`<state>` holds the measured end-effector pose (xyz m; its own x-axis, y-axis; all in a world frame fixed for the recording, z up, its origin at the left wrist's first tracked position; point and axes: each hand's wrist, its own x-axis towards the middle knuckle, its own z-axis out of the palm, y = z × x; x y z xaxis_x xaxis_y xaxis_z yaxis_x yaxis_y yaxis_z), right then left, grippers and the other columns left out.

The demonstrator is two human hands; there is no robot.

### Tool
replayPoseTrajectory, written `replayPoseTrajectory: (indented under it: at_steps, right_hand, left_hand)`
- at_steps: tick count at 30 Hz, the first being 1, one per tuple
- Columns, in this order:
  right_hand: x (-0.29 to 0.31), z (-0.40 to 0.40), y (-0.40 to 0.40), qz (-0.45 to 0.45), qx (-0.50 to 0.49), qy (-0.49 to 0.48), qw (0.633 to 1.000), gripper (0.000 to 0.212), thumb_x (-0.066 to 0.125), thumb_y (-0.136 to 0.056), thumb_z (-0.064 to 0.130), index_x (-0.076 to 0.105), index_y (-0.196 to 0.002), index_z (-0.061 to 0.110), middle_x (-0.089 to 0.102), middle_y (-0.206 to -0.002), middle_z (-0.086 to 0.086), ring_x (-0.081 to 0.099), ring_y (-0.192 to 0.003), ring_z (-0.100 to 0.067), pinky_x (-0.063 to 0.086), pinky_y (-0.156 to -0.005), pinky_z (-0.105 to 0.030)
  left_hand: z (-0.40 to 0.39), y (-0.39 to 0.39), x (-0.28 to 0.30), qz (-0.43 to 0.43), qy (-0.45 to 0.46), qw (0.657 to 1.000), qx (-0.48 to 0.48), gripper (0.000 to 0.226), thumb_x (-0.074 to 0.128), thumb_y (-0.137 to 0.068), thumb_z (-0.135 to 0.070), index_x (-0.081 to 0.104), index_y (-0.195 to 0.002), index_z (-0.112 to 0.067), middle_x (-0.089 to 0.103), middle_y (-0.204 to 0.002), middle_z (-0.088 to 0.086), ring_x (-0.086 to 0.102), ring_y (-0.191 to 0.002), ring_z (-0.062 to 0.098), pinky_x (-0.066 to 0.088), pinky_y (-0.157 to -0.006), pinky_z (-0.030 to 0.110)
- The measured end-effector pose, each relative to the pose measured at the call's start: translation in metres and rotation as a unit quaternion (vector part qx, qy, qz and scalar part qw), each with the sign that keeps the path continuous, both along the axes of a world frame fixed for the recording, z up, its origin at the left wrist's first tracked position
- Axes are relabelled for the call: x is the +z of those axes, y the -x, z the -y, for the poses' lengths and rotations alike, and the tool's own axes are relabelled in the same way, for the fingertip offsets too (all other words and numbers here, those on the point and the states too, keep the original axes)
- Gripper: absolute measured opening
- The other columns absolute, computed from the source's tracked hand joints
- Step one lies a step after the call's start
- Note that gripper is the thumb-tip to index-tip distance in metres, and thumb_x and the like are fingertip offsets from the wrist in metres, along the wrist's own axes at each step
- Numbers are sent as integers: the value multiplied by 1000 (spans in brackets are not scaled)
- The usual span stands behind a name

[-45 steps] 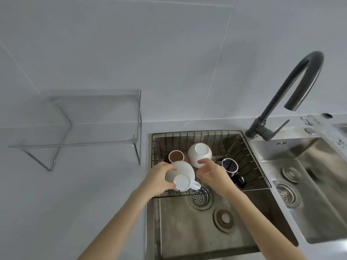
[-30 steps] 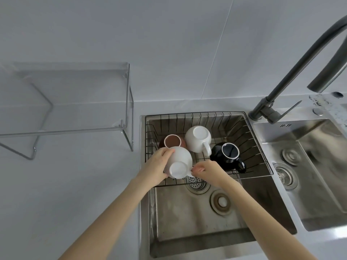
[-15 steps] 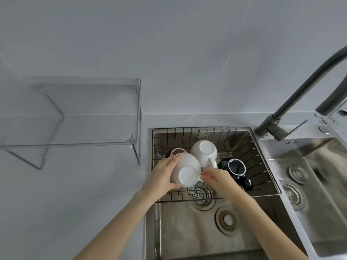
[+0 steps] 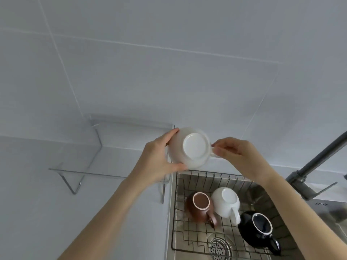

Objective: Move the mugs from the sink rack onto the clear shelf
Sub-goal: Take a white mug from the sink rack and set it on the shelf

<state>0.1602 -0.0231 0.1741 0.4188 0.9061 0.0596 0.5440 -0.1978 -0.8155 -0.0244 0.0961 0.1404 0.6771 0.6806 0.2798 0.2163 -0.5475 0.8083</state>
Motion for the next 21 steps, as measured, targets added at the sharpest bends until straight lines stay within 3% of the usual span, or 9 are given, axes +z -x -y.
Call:
replayPoseTrajectory:
  at_steps: [4, 7, 8, 13, 17, 21]
  right_hand:
    - [14, -54, 11, -11, 28, -3, 1000, 10, 60, -85, 16, 69, -80, 13, 66, -111, 1, 62, -90, -9, 44, -81, -12]
    - [16, -95, 15, -16, 40, 22, 999, 14, 61, -84, 18, 70, -86, 7, 69, -112, -13, 63, -97, -30, 48, -94, -39]
    - [16, -108, 15, -13, 47, 34, 998, 16, 61, -84, 19, 70, -87, 6, 69, -110, -14, 63, -97, -30, 48, -92, -41]
    - [8, -157, 14, -14, 70, 90, 993, 24, 60, -85, 22, 70, -94, 3, 67, -89, -7, 54, -80, -20, 40, -59, -16]
    - [-7, -178, 10, -26, 47, 124, 991, 29, 60, -83, 22, 66, -87, -7, 49, -71, -8, 37, -70, -22, 30, -58, -28]
    - [-20, -188, 13, -23, 32, 127, 991, 28, 58, -85, 19, 63, -83, -8, 42, -59, -2, 33, -56, -17, 27, -43, -17]
  left_hand:
    - [-32, 19, 4, 59, 38, 996, 53, 90, 87, -52, -17, 42, -131, -21, 51, -124, -12, 49, -116, 3, 32, -94, 1]
    - [-54, 24, 0, 61, 36, 993, 95, 89, 86, -54, -15, 42, -131, -17, 50, -124, -11, 49, -116, 5, 35, -97, 9]
    - [-61, 25, -2, 61, 39, 991, 109, 88, 86, -53, -15, 43, -131, -16, 51, -121, -11, 49, -115, 7, 36, -98, 16]
    - [-92, 23, -9, 39, 67, 988, 137, 67, 86, -52, -16, 56, -112, -15, 62, -100, -6, 58, -99, 16, 46, -89, 29]
    - [-114, 18, -19, 5, 97, 986, 132, 60, 86, -53, -17, 60, -107, -18, 66, -99, -1, 62, -100, 21, 48, -87, 30]
    - [-127, 15, -28, -24, 108, 985, 132, 65, 86, -48, -24, 61, -107, -19, 67, -98, -2, 62, -100, 21, 49, -89, 32]
